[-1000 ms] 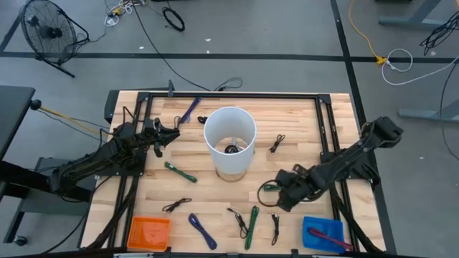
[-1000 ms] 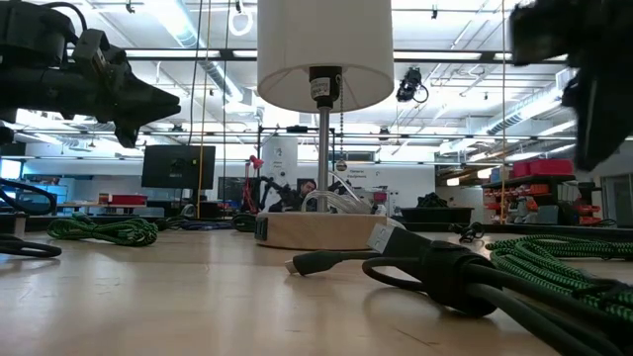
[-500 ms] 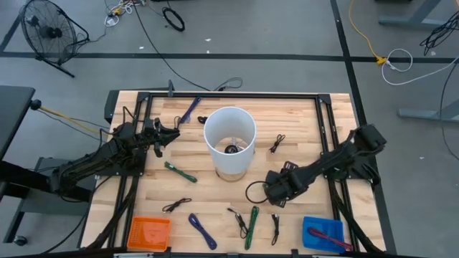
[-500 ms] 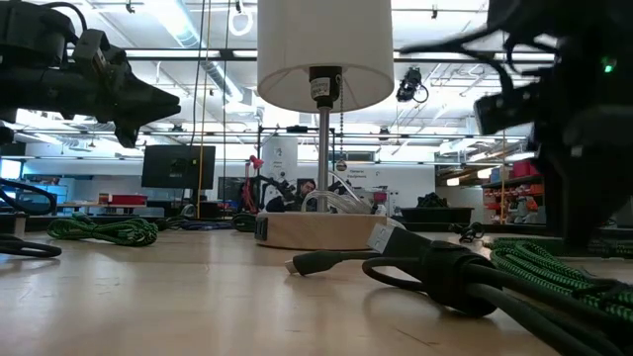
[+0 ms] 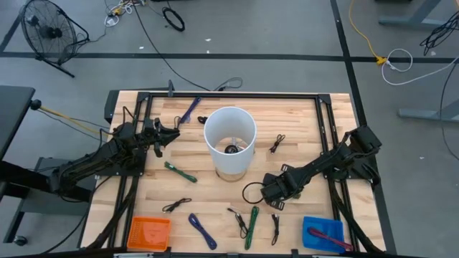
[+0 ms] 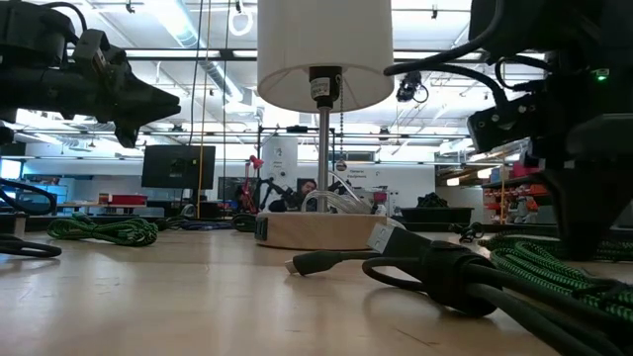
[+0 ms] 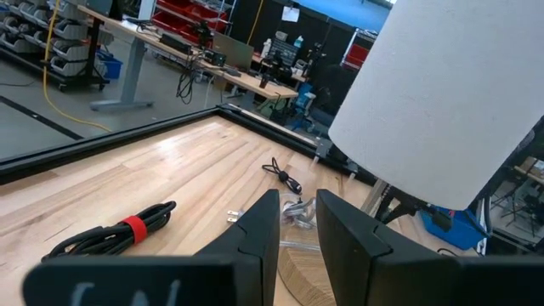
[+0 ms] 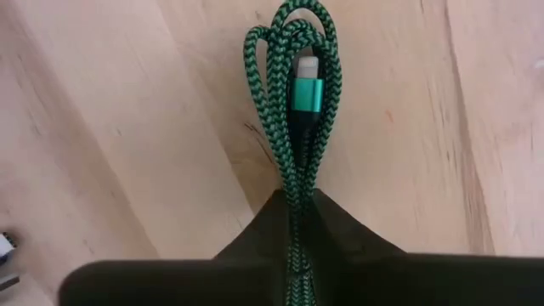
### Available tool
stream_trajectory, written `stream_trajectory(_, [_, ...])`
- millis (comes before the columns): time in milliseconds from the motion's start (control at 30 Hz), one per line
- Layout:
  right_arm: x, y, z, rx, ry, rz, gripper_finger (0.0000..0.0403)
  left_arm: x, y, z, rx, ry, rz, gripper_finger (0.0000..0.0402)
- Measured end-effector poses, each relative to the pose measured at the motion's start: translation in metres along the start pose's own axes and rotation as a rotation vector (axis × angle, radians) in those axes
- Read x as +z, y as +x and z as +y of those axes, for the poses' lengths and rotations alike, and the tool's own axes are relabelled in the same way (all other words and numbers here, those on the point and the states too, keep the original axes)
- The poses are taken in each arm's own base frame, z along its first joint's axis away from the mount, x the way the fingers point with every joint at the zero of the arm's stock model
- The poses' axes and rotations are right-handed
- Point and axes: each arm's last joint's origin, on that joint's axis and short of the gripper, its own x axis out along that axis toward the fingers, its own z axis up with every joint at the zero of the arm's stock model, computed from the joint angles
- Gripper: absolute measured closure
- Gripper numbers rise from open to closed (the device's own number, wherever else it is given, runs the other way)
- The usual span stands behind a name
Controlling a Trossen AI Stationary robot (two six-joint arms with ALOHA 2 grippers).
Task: Pick & Place USB Port
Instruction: Put the black and green charger cable into the blue bin
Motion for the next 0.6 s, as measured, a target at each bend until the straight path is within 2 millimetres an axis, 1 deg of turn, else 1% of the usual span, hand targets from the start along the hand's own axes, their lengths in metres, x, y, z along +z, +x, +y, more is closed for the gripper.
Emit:
stream_trajectory(67, [0.000, 0.000, 0.000, 0.015, 0.002, 0.014, 0.0379, 0.000, 0.000, 0.000, 0.000, 0.000, 0.000, 0.0319])
stream_trajectory(133, [-0.001, -0.003, -0.001, 0.042, 0.000, 0.031, 0.0388, 0.000, 0.000, 0.000, 0.000, 0.000, 0.000, 0.0319])
stream_trajectory(267, [-0.012, -0.016, -0.009, 0.068, 0.027, 0.114, 0.0394, 0.000, 0.000, 0.000, 0.000, 0.000, 0.000, 0.0319])
stream_trajectory(367, [-0.017, -0.037, -0.012, 0.138, 0.066, 0.096, 0.0397, 0.000, 0.000, 0.000, 0.000, 0.000, 0.000, 0.0319])
stream_trajectory(433, [-0.025, -0.046, -0.015, 0.151, 0.093, 0.114, 0.0398, 0.000, 0.000, 0.000, 0.000, 0.000, 0.000, 0.0319])
stream_trajectory(600, [-0.042, -0.081, -0.011, 0.339, 0.168, 0.154, 0.0398, 0.000, 0.000, 0.000, 0.000, 0.015, 0.000, 0.0319])
